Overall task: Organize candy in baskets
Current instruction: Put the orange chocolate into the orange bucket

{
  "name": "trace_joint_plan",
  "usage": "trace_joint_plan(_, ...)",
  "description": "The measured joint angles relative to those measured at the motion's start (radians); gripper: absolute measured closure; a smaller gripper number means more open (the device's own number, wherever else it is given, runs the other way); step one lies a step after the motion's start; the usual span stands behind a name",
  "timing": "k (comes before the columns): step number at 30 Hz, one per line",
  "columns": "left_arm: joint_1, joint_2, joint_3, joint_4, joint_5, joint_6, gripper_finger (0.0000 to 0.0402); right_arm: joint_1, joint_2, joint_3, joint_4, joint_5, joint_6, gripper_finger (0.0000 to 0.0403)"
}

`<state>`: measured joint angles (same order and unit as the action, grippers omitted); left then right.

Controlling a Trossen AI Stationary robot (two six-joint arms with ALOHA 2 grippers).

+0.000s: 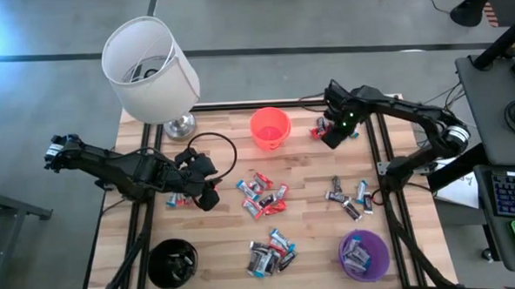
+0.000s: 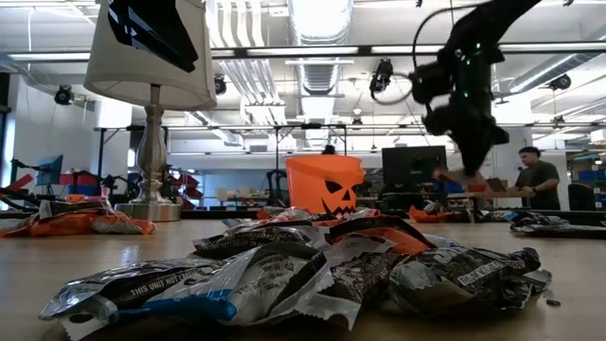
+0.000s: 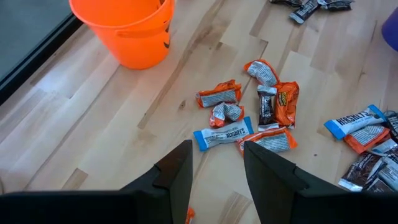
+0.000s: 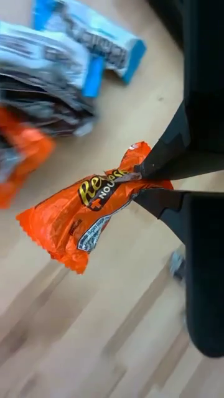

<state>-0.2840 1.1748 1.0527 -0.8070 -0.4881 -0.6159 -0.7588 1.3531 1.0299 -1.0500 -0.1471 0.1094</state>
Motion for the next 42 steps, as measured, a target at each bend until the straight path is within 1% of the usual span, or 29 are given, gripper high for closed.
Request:
trace_joint_plan(5,0.0,0.0,0.0,0.0,0.0,0.0,0.0276,0.021,-0.016,0.087,0.06,-0.053,0.032,0.039)
trace_joint_plan(7,0.0,0.0,0.0,0.0,0.0,0.0,0.0276,0.032,-0.006,0.132,0.09,-0.071,0.038,0.039)
trace_joint_plan(11,0.0,0.0,0.0,0.0,0.0,0.0,0.0276,0.059,0.032,0.214,0.141,-0.074,0.04,0.039)
trace_joint_plan(15,0.0,0.0,0.0,0.0,0.0,0.0,0.0276,0.084,0.093,0.301,0.152,-0.097,0.036,0.039)
trace_joint_plan(26,0.0,0.0,0.0,-0.001,0.001,0.004,0.0276,0.155,0.288,0.49,0.151,-0.101,-0.015,0.039)
trace_joint_plan(29,0.0,0.0,0.0,-0.007,0.001,0.003,0.0276,0.173,0.332,0.527,0.151,-0.125,-0.02,0.039)
trace_joint_plan(34,0.0,0.0,0.0,-0.068,0.002,-0.024,0.0276,0.196,0.383,0.569,0.162,-0.125,-0.033,0.039)
trace_joint_plan(42,0.0,0.0,0.0,-0.217,0.003,-0.086,0.0276,0.207,0.396,0.585,0.198,-0.122,-0.057,0.039)
